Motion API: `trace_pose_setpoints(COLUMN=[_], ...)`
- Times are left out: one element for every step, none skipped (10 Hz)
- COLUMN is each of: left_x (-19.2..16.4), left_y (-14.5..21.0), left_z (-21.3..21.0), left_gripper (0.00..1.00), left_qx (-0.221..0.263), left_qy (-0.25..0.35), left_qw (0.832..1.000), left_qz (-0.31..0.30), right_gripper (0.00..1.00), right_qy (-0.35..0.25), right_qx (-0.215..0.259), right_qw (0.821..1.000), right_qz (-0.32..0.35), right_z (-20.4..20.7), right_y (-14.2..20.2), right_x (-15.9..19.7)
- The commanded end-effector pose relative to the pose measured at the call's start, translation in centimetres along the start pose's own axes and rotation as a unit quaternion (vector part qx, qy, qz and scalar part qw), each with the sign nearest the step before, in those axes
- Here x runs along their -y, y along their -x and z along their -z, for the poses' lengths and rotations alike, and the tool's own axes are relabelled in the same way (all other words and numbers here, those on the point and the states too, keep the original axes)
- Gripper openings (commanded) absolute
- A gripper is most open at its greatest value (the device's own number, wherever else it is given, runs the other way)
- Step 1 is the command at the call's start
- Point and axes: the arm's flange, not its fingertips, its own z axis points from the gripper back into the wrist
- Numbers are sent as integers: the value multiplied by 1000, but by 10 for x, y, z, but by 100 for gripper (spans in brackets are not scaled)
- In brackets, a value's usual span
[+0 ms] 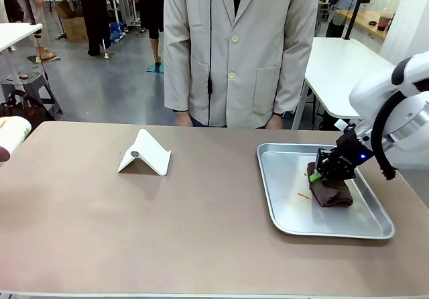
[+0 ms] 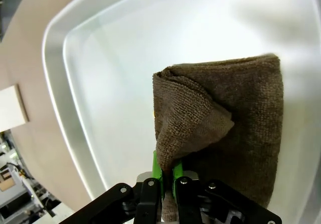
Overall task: Clean the surface of the table.
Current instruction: Clean the area not pointed to by the person.
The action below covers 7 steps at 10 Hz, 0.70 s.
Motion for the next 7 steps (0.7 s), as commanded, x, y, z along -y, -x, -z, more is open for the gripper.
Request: trace_pose_setpoints(left_x=[4, 4, 4, 4, 4, 4, 4], left_y=[0, 0, 0, 0, 0, 0, 0], left_z=[-1, -1, -1, -1, -1, -1, -1], left_gripper=[22, 22, 22, 22, 22, 22, 22], left_qx=[8, 8, 8, 8, 8, 8, 8], left_qy=[6, 6, 6, 6, 6, 6, 6], left_qw=[1000, 1000, 1000, 1000, 1000, 1000, 1000], left_qz=[-3, -3, -3, -3, -3, -3, -3], right_gripper=[9, 9, 9, 9, 9, 9, 9], right_qy=[-41, -58, -75, -77, -78, -84, -91], right_qx=[-7, -13, -18, -12, -3, -7, -11], right_qw=[999, 998, 997, 997, 996, 996, 995], right_qz=[-14, -16, -21, -28, -36, -41, -47], right_z=[24, 32, 38, 43, 49, 55, 61], right_y=[1, 4, 6, 9, 11, 14, 16], right_x=[-10, -16, -24, -32, -39, -48, -58])
